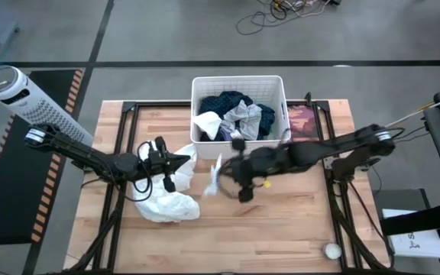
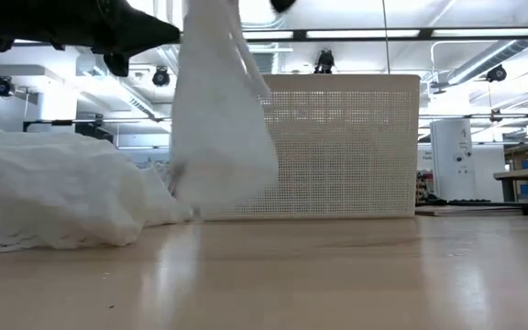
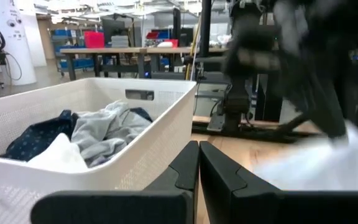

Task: Sort clothes
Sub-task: Put the white sock into the laundry bin

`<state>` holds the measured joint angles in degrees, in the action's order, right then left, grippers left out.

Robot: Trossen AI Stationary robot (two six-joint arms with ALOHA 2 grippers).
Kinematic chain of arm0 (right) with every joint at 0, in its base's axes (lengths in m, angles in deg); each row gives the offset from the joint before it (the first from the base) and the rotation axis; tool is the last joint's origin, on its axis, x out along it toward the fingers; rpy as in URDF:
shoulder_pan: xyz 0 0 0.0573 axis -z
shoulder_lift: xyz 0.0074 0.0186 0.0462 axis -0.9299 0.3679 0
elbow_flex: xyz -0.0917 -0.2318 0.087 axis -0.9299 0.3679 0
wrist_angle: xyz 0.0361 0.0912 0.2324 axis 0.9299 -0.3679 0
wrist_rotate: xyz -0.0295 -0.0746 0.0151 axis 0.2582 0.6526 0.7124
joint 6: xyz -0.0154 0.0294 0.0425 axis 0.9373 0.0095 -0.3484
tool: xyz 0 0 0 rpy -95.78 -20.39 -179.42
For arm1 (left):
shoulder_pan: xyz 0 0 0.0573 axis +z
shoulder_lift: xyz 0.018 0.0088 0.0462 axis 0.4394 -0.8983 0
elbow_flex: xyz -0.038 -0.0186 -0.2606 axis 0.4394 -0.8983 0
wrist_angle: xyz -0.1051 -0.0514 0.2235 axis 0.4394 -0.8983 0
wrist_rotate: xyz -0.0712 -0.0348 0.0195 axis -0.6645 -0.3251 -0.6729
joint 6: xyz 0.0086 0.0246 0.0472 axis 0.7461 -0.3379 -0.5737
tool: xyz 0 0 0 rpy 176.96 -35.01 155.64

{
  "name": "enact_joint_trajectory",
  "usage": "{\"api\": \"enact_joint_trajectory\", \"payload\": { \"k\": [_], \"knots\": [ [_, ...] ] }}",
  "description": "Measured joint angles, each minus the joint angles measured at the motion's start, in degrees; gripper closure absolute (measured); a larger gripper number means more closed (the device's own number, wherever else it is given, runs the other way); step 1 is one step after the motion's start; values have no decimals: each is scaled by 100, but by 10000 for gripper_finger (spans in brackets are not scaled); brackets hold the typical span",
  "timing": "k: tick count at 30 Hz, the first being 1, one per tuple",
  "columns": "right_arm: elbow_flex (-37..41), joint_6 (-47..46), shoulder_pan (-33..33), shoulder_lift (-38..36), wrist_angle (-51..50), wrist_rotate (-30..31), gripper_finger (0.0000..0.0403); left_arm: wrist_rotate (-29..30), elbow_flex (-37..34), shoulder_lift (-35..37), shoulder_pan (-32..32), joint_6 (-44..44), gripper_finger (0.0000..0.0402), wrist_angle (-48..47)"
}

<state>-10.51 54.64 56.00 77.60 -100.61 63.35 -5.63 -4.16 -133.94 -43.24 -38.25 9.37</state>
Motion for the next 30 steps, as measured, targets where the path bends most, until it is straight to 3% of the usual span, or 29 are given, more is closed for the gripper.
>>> {"api": "enact_joint_trajectory", "payload": {
  "k": [14,22,30],
  "knots": [
    [-1,1529,459,-1990,654,2677,403,2,0,6,2,-192,402,158],
    [-3,1609,1497,-2302,545,2754,403,6,0,2,2,-204,402,165],
    [-3,1185,2529,-1992,-210,2667,403,7,0,2,2,-203,402,206]
  ]
}}
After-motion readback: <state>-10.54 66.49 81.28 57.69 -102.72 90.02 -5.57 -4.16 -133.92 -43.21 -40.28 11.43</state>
